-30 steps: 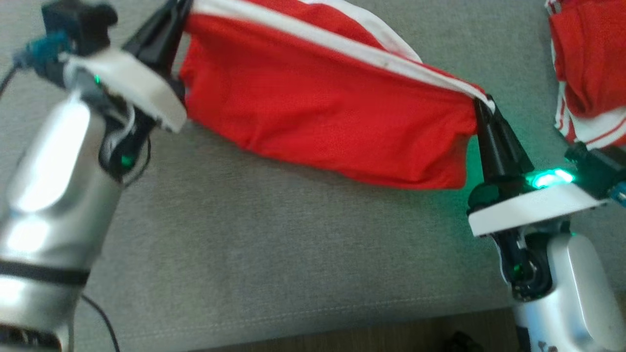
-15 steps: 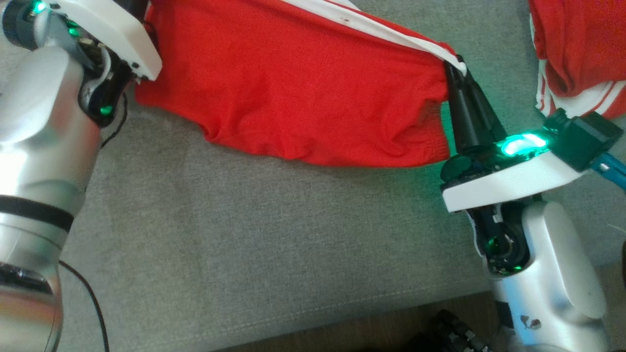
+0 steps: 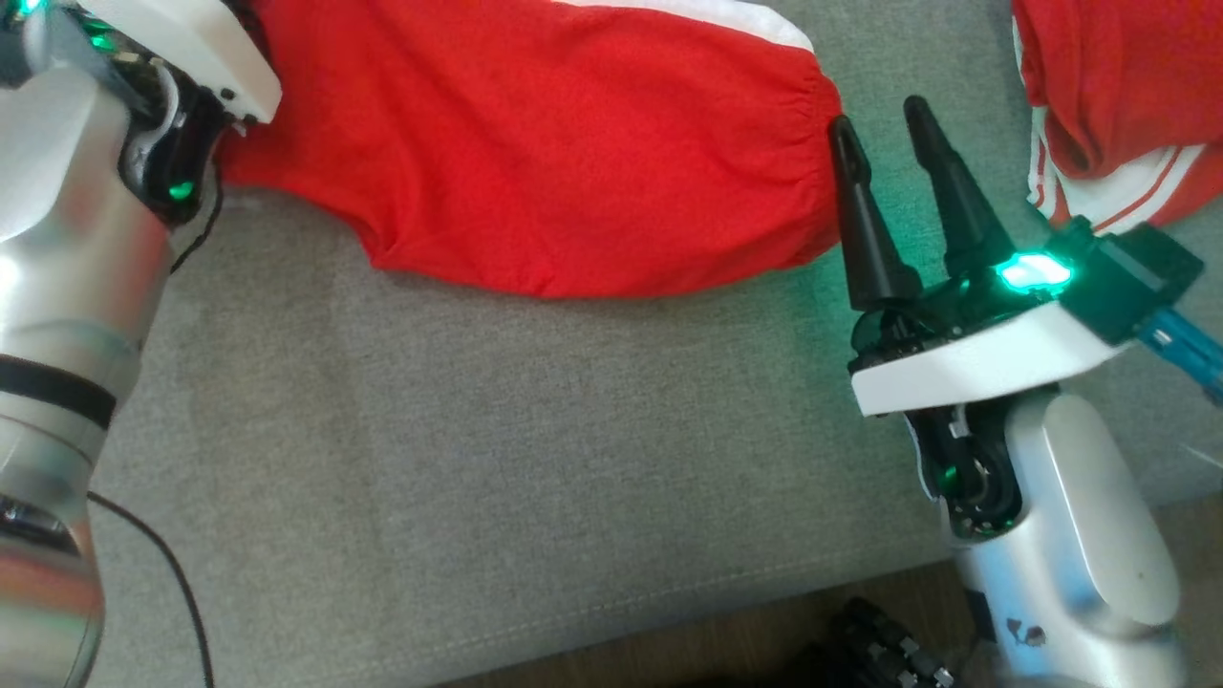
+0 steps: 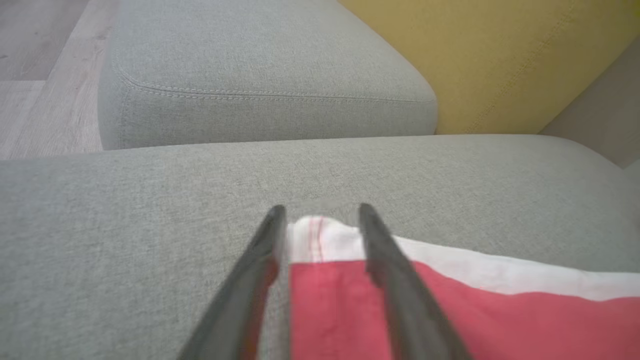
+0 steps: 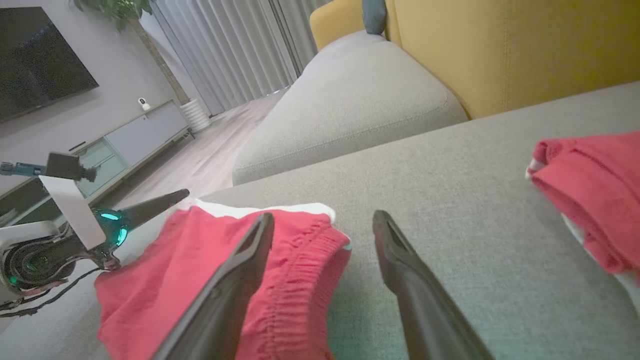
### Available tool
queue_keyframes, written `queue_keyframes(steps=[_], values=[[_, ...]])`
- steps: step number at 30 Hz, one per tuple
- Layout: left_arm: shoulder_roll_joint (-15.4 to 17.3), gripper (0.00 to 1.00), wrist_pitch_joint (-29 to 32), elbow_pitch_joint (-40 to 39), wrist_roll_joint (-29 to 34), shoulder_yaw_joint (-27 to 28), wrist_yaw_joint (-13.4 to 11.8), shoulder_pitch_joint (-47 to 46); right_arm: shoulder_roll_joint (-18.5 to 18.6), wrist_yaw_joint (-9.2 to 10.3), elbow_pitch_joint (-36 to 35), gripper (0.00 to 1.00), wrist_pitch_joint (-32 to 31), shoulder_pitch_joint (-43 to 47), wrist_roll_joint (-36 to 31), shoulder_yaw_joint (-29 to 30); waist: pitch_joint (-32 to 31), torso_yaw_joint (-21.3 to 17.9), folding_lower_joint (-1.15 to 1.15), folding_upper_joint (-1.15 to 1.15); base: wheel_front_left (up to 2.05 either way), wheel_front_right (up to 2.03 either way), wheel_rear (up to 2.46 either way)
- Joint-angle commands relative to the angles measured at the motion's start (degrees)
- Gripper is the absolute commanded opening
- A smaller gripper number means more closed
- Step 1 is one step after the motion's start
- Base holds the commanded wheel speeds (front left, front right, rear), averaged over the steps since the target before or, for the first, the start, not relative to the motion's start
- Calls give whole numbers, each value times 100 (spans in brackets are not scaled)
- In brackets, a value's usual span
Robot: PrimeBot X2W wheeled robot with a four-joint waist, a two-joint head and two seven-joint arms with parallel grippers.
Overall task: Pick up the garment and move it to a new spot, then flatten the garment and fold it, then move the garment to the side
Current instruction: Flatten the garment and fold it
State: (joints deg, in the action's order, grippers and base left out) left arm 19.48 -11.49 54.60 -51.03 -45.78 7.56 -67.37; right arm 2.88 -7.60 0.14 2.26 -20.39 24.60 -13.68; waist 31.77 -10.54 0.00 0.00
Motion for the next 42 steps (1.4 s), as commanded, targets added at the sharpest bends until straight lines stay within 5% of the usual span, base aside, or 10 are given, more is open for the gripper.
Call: queue_keyframes(steps=[1, 9, 18, 27, 42], values=[[253, 100, -91, -119, -57, 14, -8, -250, -1, 11, -293, 100, 124, 150, -89, -99, -4, 19, 0, 0, 0, 0, 0], [426, 100, -345, -477, 215, 40, -74, -96, -1, 11, -878, 100, 640, 387, -793, 152, -106, 179, 0, 0, 0, 0, 0], [501, 100, -350, -2417, 1493, 1313, -1119, 1426, -1, 11, -1092, 100, 817, 552, -1228, 578, -415, 473, 0, 0, 0, 0, 0], [277, 100, -350, -4499, 2299, 2650, -1780, 3695, -1, 11, -981, 100, 718, 749, -1399, 776, -735, 800, 0, 0, 0, 0, 0], [-257, 100, -351, -5499, 3141, 3448, -1452, 5337, -1, 11, -963, 100, 504, 1361, -1487, 1044, -1082, 1129, 0, 0, 0, 0, 0]])
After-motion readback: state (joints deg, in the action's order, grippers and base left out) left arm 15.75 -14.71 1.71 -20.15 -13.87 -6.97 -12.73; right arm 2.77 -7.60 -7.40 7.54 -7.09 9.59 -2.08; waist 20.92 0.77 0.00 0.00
